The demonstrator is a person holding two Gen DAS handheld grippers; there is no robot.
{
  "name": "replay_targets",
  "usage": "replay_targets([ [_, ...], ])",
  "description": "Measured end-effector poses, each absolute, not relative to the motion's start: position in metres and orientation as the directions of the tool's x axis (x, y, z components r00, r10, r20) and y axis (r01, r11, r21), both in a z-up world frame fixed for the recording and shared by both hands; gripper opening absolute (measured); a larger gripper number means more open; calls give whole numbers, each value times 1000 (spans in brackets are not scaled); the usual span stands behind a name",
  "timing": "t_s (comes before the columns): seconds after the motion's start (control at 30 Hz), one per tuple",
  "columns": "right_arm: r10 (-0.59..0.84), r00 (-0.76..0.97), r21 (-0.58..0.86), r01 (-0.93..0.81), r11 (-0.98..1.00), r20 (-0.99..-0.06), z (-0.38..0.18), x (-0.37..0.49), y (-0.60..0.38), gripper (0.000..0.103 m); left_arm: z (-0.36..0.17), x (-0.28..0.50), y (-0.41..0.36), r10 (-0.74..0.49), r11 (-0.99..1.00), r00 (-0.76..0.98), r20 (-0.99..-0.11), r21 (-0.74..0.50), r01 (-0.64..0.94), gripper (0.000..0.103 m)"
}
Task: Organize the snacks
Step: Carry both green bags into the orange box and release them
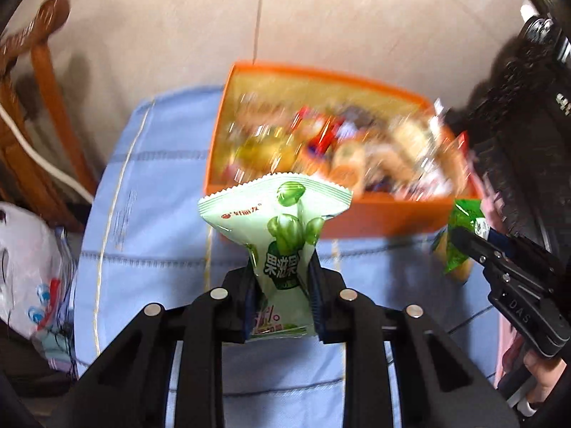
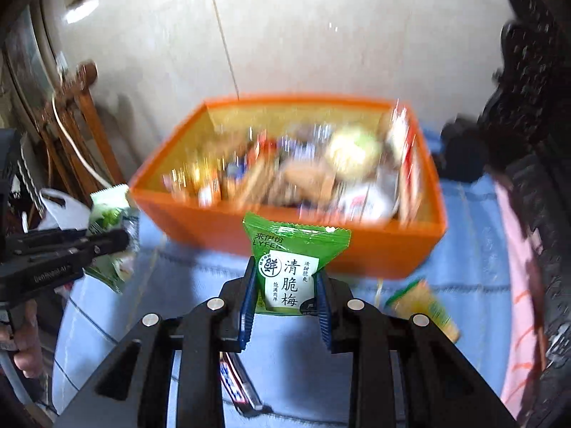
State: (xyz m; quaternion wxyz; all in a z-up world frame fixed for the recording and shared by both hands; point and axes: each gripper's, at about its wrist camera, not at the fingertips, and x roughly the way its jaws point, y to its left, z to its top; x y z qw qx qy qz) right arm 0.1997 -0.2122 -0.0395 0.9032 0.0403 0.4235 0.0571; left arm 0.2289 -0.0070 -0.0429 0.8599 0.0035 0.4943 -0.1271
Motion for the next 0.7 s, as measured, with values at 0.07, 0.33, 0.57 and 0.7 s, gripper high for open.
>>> replay_targets([
  [0.07, 141, 663, 124, -73, 990, -735, -20, 210, -220, 29, -24, 247, -19, -241, 962, 506, -828, -133, 239, 23],
  [0.33, -20, 743, 45, 68, 997, -669, 9, 277, -234, 81, 22, 308, -63, -29, 992, 681, -732, 61, 108, 95],
  [0.57, 32, 720, 87, 39, 995, -693, -13, 249, -250, 81, 1, 298, -60, -74, 990, 614, -786, 16, 140, 95],
  [0.7, 29, 706, 101, 60, 993, -707, -20, 232, -259, 81, -9, 284, -62, -93, 988, 580, -809, -1, 156, 95],
])
